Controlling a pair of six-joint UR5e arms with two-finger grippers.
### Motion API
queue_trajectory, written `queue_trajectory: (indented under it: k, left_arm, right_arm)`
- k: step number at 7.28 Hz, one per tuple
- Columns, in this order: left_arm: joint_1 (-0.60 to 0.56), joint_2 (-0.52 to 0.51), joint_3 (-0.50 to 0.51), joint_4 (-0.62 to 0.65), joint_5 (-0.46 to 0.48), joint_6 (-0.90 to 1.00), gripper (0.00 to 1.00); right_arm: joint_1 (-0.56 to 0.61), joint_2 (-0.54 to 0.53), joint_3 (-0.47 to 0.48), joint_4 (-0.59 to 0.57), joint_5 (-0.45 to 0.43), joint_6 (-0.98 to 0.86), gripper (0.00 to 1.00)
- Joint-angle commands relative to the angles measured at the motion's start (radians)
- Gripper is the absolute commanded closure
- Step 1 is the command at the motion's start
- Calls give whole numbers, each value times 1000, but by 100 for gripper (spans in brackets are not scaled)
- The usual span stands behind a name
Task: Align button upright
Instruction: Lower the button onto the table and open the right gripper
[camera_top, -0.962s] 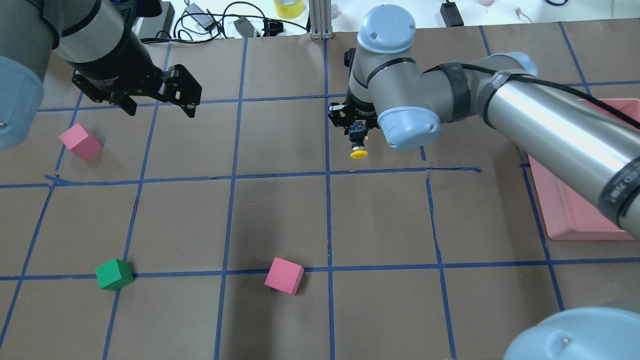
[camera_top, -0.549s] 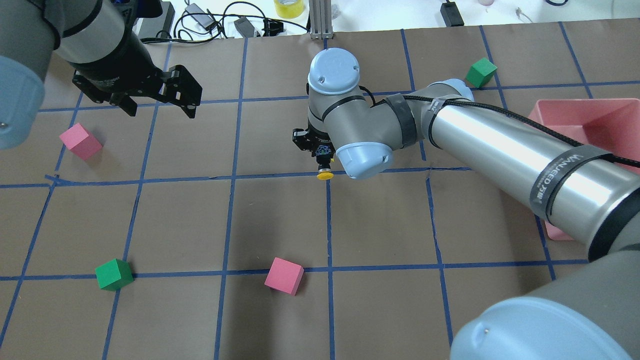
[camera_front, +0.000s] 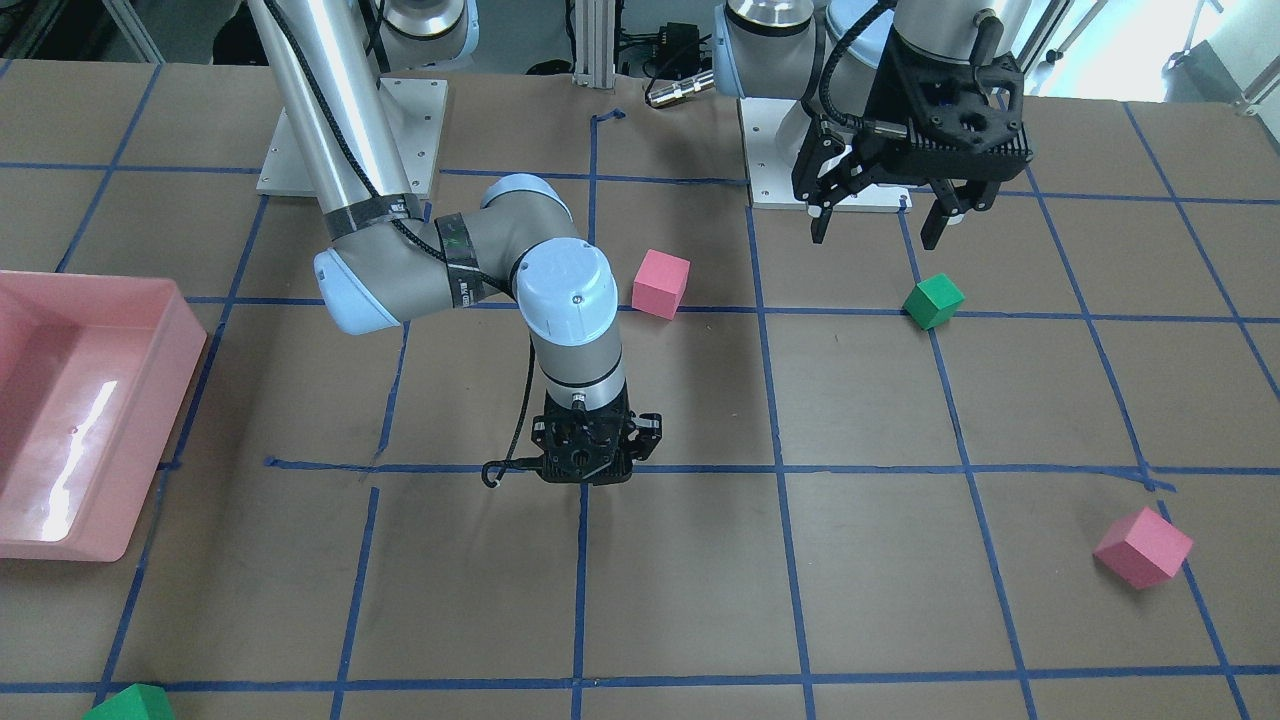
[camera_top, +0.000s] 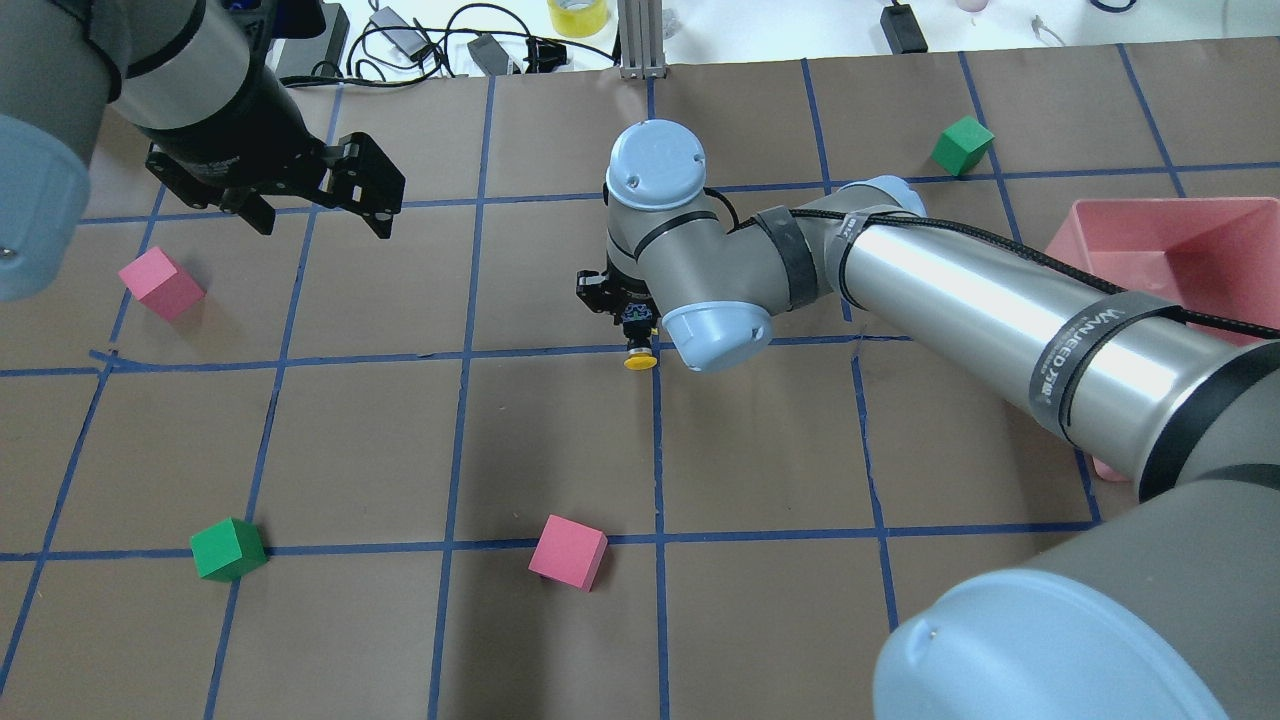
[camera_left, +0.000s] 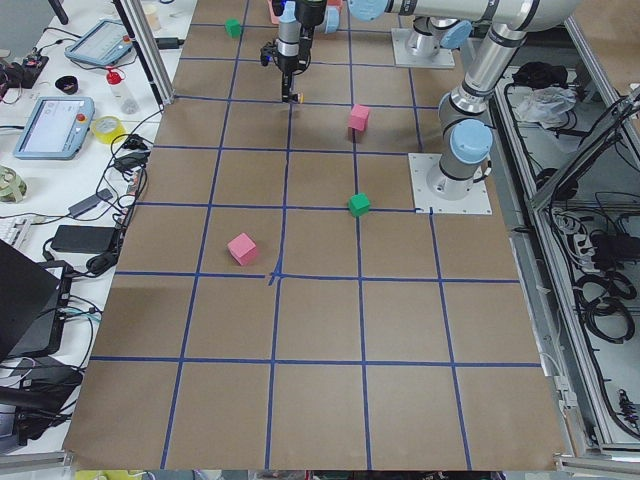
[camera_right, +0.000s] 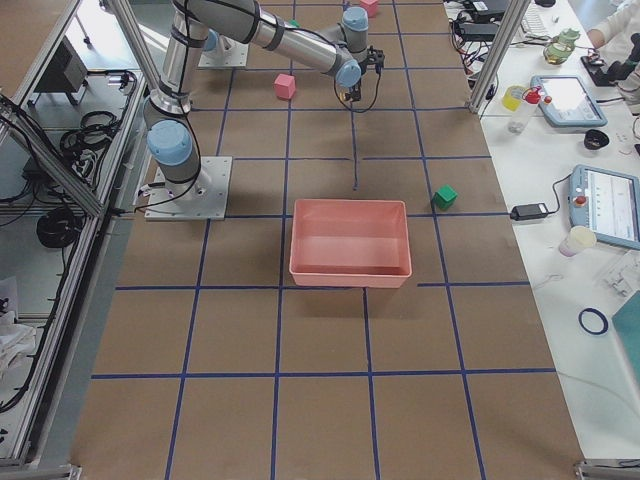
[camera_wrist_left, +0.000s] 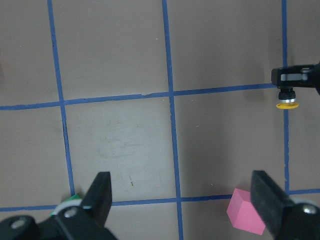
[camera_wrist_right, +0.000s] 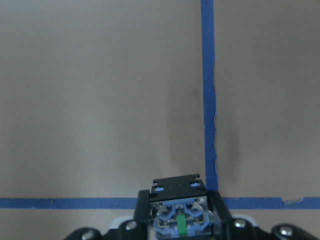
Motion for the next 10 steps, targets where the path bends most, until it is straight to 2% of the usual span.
queue_trajectory:
  k: [1, 2, 3, 4, 6, 7, 8, 10]
  left_arm:
    - [0, 0, 0, 0, 0, 0, 0]
    - [0, 0, 1, 0, 1, 0, 0]
    - [0, 0, 3, 0, 3, 0, 0]
    - [0, 0, 3, 0, 3, 0, 0]
    - [0, 0, 3, 0, 6, 0, 0]
    - [0, 0, 1, 0, 6, 0, 0]
    - [0, 0, -2, 0, -3, 0, 0]
    - [-6, 0, -11, 2, 3, -15, 0]
  right_arm:
    - [0, 1, 11, -2, -1, -20, 58]
    - [0, -2, 29, -1, -3, -19, 47]
    - [0, -2, 37, -5, -4, -20, 43]
    - [0, 0, 40, -2, 0, -10, 24]
    - [0, -14, 32, 4, -1, -22, 0]
    - [-1, -55, 19, 13, -14, -28, 0]
    - [-9, -109, 8, 77, -17, -32, 0]
    - [-149, -210, -46, 294, -17, -186, 0]
